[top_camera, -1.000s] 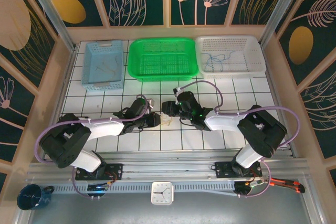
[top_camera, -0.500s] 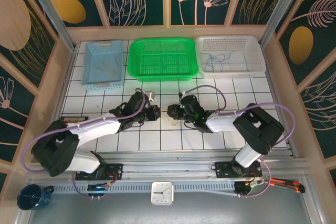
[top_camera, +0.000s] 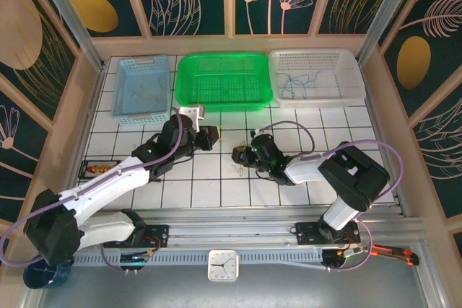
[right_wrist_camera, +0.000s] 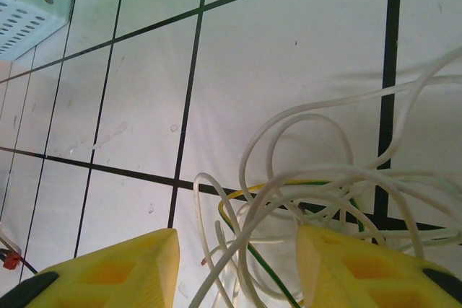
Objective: Untangle the cables
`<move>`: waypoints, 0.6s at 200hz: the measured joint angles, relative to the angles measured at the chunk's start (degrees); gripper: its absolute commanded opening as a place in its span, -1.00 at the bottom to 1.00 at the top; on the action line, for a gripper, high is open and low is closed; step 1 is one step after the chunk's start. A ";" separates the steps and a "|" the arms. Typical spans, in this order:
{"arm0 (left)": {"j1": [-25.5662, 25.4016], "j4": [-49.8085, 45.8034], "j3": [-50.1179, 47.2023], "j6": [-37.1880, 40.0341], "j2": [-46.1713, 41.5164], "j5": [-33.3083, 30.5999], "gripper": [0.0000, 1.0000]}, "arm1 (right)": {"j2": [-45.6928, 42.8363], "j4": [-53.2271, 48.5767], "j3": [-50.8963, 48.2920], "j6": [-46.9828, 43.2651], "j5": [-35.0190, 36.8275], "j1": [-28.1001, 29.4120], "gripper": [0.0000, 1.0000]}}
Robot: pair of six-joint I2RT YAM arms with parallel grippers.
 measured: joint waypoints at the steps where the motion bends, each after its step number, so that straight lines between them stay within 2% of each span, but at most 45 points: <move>1: 0.00 0.11 -0.02 0.00 -0.04 -0.02 -1.00 | -0.02 -0.02 0.00 0.00 0.00 0.00 -0.02; 57: 0.00 6.38 -3.78 0.44 -1.99 -1.99 -1.00 | -6.08 -4.52 1.81 -1.11 -0.24 -0.35 -0.03; 120: 0.00 10.12 -5.95 0.48 -3.48 -4.68 -1.00 | -19.67 -12.15 3.43 -3.28 1.68 -4.37 -0.02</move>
